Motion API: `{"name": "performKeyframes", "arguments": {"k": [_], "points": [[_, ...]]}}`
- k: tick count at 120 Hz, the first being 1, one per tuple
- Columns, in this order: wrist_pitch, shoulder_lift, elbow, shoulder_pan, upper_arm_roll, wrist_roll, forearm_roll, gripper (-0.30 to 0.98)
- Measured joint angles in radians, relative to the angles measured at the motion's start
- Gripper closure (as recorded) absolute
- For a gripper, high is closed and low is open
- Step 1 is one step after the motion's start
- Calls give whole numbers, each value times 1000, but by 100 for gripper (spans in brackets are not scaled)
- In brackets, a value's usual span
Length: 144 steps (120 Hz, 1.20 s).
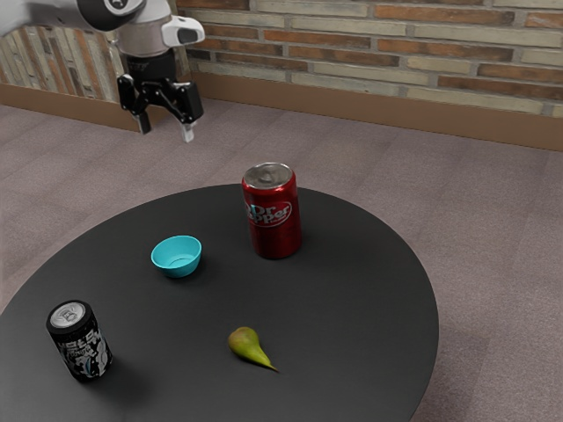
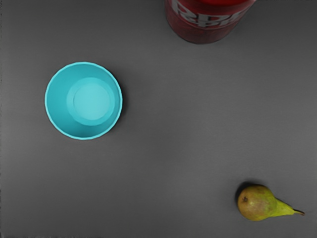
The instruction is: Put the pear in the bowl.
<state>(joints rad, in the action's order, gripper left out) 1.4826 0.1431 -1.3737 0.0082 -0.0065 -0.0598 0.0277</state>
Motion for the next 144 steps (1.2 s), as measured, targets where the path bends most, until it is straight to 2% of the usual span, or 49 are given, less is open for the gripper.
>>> {"name": "performKeyframes", "arguments": {"k": [32,56,73,91,112,144], "points": [[-19,-62,-9,-4,-23,-29,-6,0],[-33,-101,-55,-9,-60,-174,-15,0],[110,-223,-432,-7,-83,-261,-21,0],[282,-223,-634,-10,-119,-354,-45,0],[480,-183,-753,-5,-174,-448,-89,0],[685,-141,-881,-51,-215,-664,-133,0]]}}
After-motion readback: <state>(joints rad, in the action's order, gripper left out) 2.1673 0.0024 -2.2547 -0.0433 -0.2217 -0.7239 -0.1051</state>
